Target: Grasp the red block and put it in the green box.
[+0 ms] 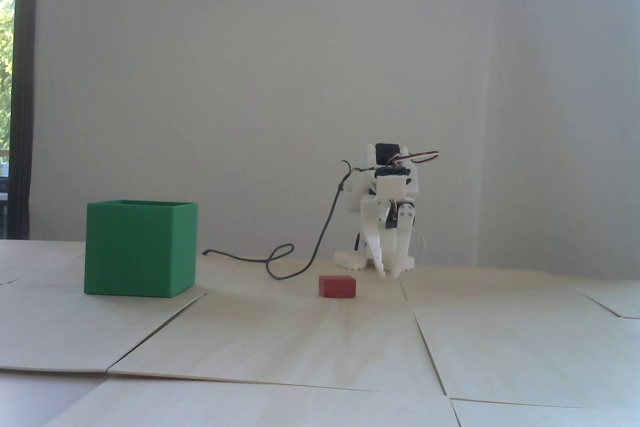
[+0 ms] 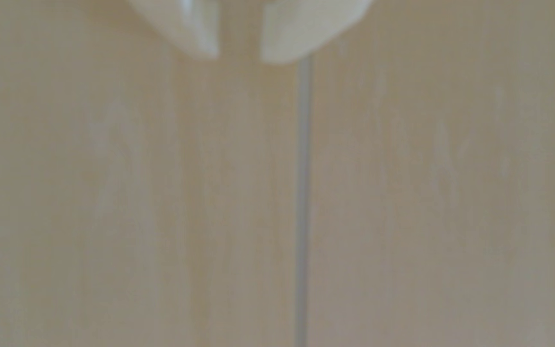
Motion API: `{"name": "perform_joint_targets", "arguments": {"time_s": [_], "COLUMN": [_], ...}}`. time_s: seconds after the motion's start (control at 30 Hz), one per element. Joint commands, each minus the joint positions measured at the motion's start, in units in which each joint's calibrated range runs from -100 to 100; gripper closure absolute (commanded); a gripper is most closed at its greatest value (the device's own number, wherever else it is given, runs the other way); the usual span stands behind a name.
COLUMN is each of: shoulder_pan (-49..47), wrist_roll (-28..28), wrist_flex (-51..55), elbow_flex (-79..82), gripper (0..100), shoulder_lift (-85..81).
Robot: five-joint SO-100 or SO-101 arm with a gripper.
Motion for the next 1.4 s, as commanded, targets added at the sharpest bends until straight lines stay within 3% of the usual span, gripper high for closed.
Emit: {"name": "perform_joint_targets", "arguments": {"time_s": [0.0, 0.03, 1.37], "shoulder_pan": [-0.3, 14.9, 14.9], "wrist_roll": [-0.2, -0.2, -0.2], "wrist_flex": [2.2, 2.1, 2.1], "elbow_flex": [1.0, 1.0, 1.0], "gripper": [97, 97, 97], "shoulder_lift": [-0.8, -0.7, -0.7]}}
